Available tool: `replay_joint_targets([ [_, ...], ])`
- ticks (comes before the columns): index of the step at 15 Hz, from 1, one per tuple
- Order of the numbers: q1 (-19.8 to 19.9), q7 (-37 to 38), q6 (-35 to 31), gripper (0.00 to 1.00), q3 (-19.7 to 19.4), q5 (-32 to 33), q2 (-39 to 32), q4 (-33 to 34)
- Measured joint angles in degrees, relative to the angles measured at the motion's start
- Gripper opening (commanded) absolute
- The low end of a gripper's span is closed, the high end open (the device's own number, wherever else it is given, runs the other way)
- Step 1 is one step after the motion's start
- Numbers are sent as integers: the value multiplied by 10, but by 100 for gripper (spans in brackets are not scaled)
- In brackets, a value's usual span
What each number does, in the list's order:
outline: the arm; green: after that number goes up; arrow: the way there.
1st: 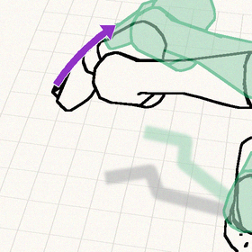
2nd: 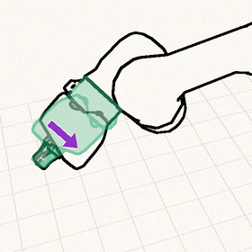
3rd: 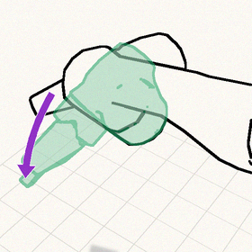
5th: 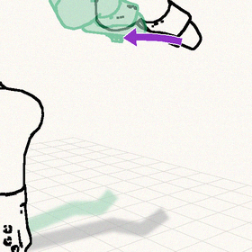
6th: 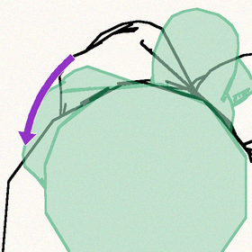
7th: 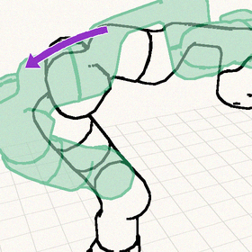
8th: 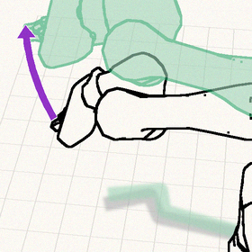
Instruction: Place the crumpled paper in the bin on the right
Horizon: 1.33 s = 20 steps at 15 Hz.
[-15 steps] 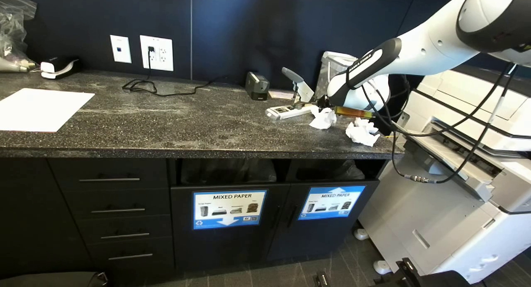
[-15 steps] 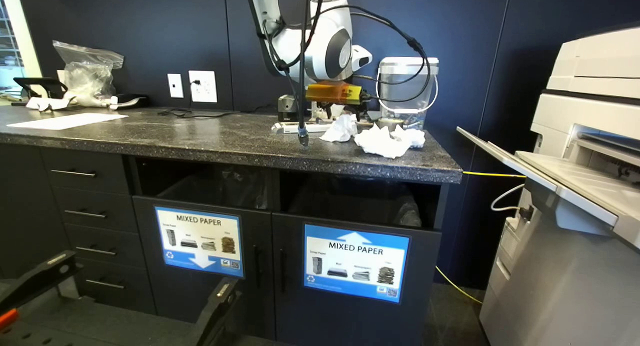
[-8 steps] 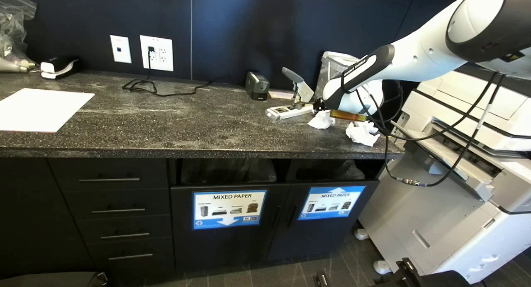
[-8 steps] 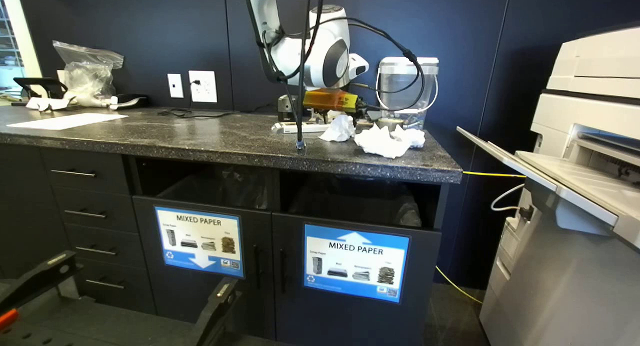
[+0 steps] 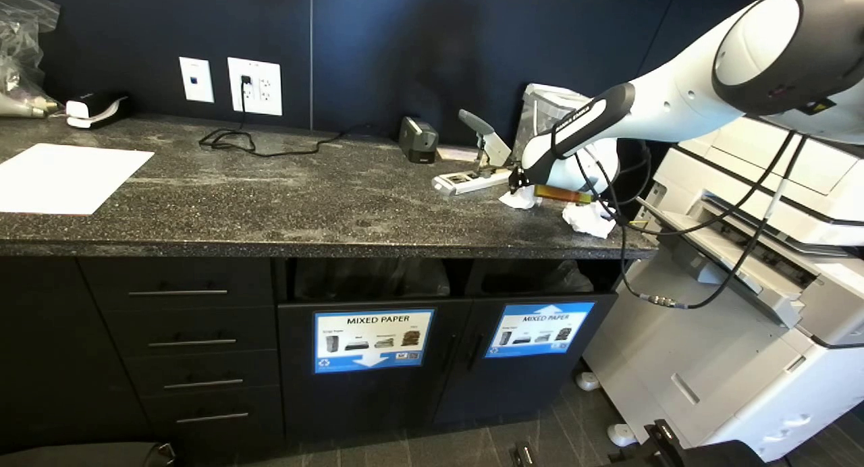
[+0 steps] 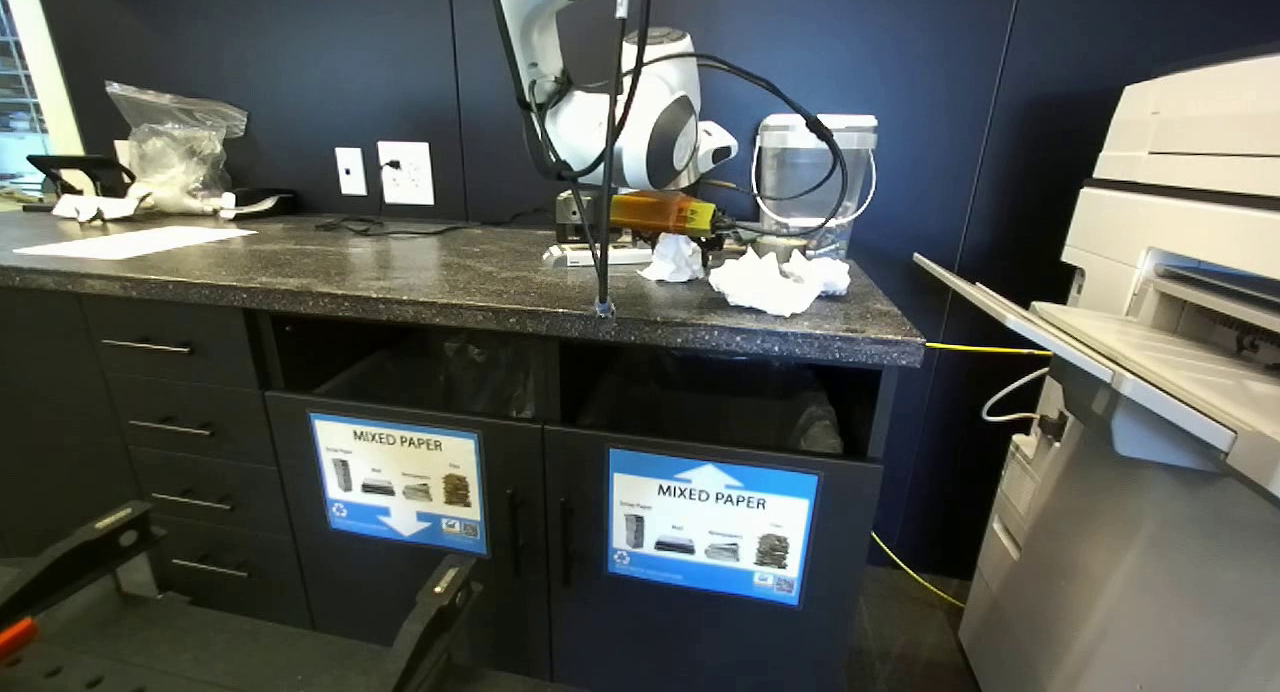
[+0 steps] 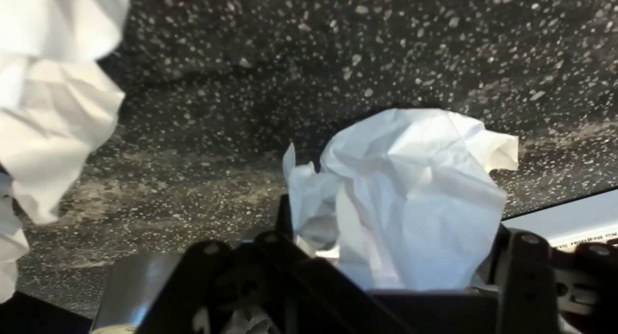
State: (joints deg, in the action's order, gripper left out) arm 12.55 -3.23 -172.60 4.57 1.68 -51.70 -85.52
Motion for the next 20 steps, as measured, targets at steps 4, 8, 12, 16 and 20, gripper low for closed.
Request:
replay_joint_targets([
  [4, 0, 0, 0, 19, 0, 0, -4, 5],
  [8, 0, -3, 4, 2, 0, 0, -4, 7],
  [12, 4, -25, 30, 3, 13, 0, -3, 12],
  [16, 10, -71, 94, 4, 44, 0, 10, 13],
  [20, -8, -96, 164, 4, 42, 3, 33, 3],
])
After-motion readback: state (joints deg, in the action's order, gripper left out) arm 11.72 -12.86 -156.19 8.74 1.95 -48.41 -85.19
